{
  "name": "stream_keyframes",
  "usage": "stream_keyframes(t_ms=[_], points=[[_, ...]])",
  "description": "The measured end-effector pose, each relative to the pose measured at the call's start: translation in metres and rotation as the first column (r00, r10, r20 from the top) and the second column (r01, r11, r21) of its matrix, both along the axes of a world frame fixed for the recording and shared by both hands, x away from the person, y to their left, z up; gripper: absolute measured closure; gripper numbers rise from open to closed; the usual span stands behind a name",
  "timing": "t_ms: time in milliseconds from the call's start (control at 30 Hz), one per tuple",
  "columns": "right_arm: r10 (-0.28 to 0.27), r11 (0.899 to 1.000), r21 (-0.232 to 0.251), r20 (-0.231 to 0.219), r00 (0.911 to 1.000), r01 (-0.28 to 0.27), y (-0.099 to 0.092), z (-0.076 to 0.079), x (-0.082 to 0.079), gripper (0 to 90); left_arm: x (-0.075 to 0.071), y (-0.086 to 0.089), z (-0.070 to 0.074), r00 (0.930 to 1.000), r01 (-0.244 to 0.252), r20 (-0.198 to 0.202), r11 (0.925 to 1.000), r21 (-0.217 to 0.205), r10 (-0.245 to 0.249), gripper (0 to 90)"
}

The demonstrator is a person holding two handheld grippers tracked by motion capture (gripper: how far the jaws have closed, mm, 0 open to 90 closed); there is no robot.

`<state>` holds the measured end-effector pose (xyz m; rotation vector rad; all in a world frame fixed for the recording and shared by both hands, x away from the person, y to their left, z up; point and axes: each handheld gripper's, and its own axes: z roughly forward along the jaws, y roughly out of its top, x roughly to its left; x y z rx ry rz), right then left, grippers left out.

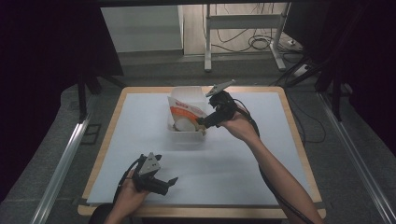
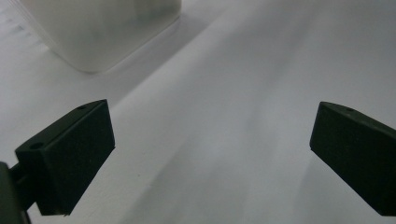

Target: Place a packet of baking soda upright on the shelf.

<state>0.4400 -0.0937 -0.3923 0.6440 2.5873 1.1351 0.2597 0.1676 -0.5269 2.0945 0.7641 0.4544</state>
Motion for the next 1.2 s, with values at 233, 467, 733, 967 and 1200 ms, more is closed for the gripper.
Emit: stream_keyframes(t_ms=[233,467,733,967,1200], points=[[-0.004,1.0,0.016,0.003,1.0,0.004,-0.011,-0.002,-0.009,0.5,0.0,-0.001,0.0,1.0,-0.003,0.005,1.0,0.002,0.003,0.1],[-0.015,1.0,0.024,0.012,0.9998,0.015,-0.023,-0.006,-0.016,0.5,-0.001,-0.001,0.0,1.0,-0.004,0.006,1.0,0.004,0.004,0.2],[-0.025,0.999,0.026,0.023,0.9994,0.024,-0.033,-0.014,-0.027,0.5,-0.001,-0.002,0.0,1.0,-0.003,0.006,1.0,0.009,0.003,0.2],[-0.031,0.999,0.026,0.042,0.9986,0.03,-0.04,-0.022,-0.036,0.5,-0.001,-0.002,0.0,1.0,-0.001,0.005,0.9999,0.013,0.001,0.3],[-0.05,0.998,0.032,0.039,0.998,0.048,-0.052,-0.035,-0.046,0.5,-0.001,-0.003,0.0,1.0,0.002,0.006,0.9998,0.018,-0.002,0.3]])
